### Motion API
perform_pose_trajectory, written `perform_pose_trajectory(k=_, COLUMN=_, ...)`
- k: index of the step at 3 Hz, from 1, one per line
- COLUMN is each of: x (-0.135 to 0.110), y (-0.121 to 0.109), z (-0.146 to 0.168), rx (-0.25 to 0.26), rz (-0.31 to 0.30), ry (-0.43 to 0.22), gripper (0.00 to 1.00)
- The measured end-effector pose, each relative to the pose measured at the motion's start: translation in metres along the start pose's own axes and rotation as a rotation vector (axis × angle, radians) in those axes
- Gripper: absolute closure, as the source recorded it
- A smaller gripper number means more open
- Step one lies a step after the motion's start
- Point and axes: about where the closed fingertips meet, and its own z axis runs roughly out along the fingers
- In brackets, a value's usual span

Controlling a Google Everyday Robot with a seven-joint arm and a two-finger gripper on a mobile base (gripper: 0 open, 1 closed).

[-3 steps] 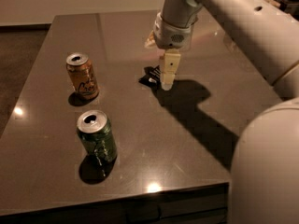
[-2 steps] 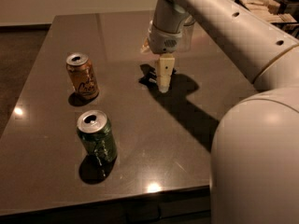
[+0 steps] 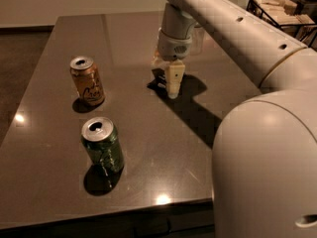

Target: Pick rxbar chocolate

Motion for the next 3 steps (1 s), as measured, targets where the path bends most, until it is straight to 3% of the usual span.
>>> perform_pose_trajectory(k=2, x=0.009, y=0.003, z=-0.011, rx=-0.002, rz=0.020, ry=-0.005, gripper=0.65)
perform_pose_trajectory(k=3, x=0.004, y=0.009, z=-0.028, rx=0.014, rz=0.028, ry=-0.049, gripper=0.88)
